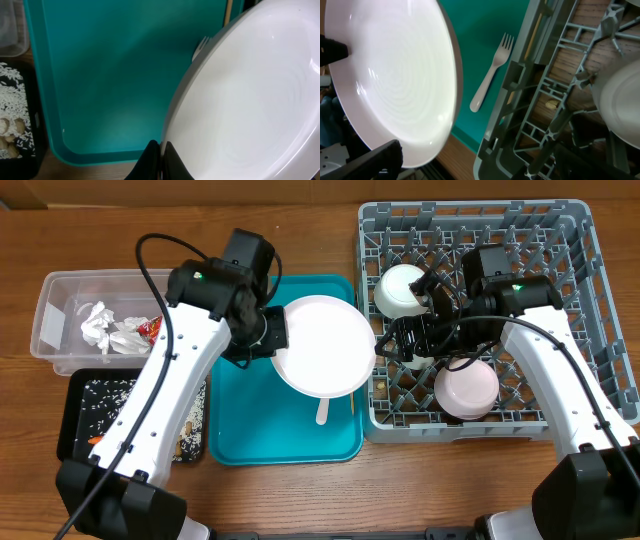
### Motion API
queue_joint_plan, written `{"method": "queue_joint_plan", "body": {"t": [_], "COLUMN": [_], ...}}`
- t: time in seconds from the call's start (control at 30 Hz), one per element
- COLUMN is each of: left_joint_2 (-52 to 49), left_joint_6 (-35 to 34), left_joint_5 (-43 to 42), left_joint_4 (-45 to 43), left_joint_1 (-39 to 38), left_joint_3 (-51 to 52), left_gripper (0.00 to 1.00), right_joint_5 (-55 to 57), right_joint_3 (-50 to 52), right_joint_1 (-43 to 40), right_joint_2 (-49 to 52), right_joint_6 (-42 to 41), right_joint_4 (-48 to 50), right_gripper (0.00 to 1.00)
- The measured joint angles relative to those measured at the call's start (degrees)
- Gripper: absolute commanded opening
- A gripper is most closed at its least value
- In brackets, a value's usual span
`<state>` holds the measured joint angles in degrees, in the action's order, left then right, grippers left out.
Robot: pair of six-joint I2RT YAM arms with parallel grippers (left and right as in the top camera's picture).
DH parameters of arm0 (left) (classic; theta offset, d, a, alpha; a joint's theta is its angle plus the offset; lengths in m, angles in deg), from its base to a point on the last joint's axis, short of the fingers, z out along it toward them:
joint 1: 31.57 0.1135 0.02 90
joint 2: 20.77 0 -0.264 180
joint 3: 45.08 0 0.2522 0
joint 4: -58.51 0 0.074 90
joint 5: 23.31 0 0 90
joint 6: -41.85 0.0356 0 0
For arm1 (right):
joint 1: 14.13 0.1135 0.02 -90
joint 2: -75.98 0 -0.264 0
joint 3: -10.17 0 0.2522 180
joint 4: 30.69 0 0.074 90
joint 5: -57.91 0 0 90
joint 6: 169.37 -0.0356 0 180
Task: Sort waste into correct bins and load items into the dishwasher
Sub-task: 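Hold the plate up and move the right gripper to its rim, then grasp the plate rim with the right gripper and release the left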
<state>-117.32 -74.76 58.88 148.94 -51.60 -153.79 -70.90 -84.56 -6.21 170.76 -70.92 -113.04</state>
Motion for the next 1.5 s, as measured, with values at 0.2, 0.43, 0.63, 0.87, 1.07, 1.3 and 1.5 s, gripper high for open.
{"method": "queue_joint_plan", "body": {"t": [0.2,0.43,0.63,0.87,1.07,1.3,1.5], "left_joint_2": [-0.4,-3.4,-5.7,-5.8,-5.8,-5.8,-5.8], "left_joint_6": [0.0,0.0,0.0,0.2,0.2,2.3,3.3], "left_joint_5": [-0.4,-0.5,-1.6,-5.1,-6.9,-6.9,-7.0], "left_joint_4": [-0.9,-2.6,-4.1,-7.7,-8.0,-8.2,-8.2], "left_joint_1": [-3.3,-6.2,-6.9,-6.9,-6.9,-6.9,-6.8], "left_joint_3": [0.0,0.0,0.0,0.0,0.0,0.0,0.0], "left_gripper": [0.04,0.04,0.04,0.04,0.04,0.04,0.04], "right_joint_5": [0.0,0.0,0.0,0.1,0.1,1.1,1.8], "right_joint_3": [0.0,0.0,0.0,0.0,0.0,0.0,0.0], "right_joint_1": [0.0,0.0,0.0,0.0,0.0,-0.1,-0.3], "right_joint_2": [0.0,0.0,0.0,0.0,0.0,0.0,0.0], "right_joint_6": [0.0,0.0,0.2,0.2,0.2,0.3,0.3], "right_joint_4": [0.0,0.0,0.0,0.0,0.0,0.0,0.0], "right_gripper": [1.0,1.0,1.0,0.99,0.93,0.63,0.5]}}
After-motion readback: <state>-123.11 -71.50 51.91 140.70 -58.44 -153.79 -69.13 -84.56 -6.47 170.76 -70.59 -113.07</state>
